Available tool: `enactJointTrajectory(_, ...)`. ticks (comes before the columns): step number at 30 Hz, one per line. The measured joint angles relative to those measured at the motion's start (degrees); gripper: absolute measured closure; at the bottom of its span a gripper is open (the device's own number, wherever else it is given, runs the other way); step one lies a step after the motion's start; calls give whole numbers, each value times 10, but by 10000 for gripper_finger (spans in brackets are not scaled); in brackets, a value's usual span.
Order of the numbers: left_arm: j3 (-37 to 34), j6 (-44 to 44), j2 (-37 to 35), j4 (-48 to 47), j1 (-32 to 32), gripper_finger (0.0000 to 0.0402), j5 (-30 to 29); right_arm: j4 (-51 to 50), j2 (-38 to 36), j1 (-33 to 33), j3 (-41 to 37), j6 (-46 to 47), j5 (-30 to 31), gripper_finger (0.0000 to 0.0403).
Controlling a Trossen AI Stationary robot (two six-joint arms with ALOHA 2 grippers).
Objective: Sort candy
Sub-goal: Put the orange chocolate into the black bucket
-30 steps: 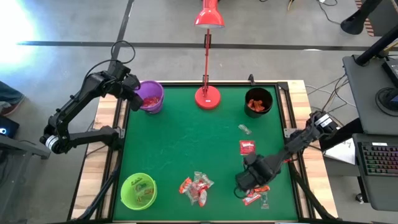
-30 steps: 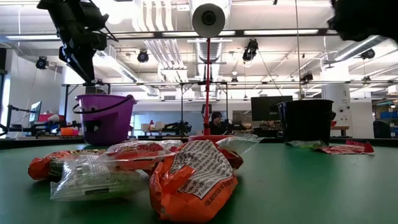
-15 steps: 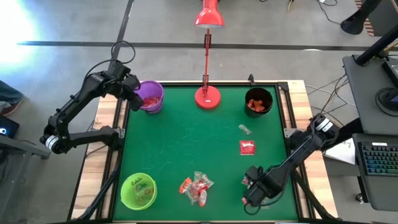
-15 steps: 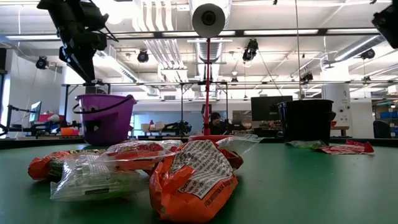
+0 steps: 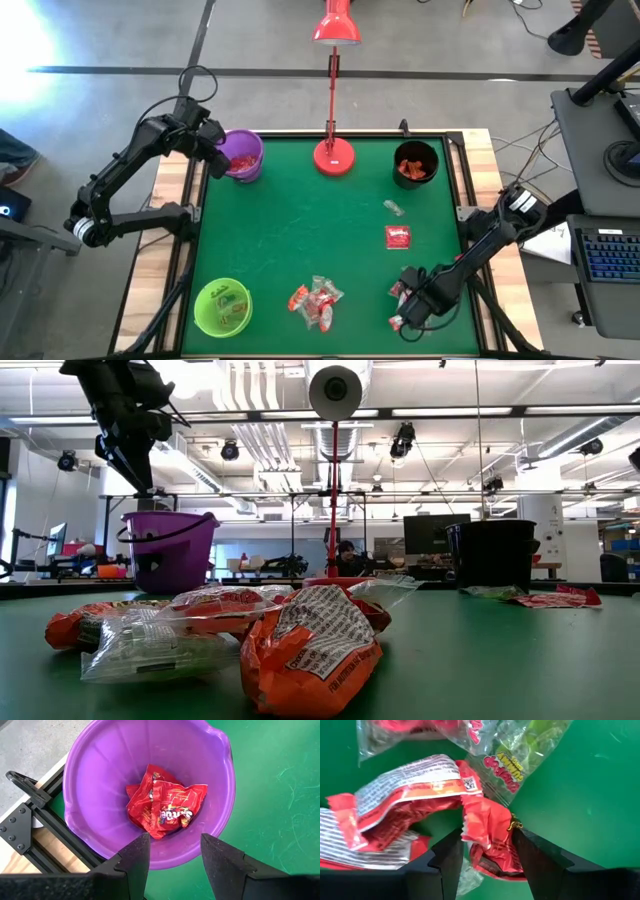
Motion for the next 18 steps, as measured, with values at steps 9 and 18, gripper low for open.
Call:
enactJointTrajectory(9, 0, -2, 0, 0, 0, 244, 0, 18, -3, -2, -36, -24, -8, 275)
enactJointTrajectory(18, 0, -3, 0, 0, 0, 244, 1, 4, -9, -1, -12, 32, -10, 382)
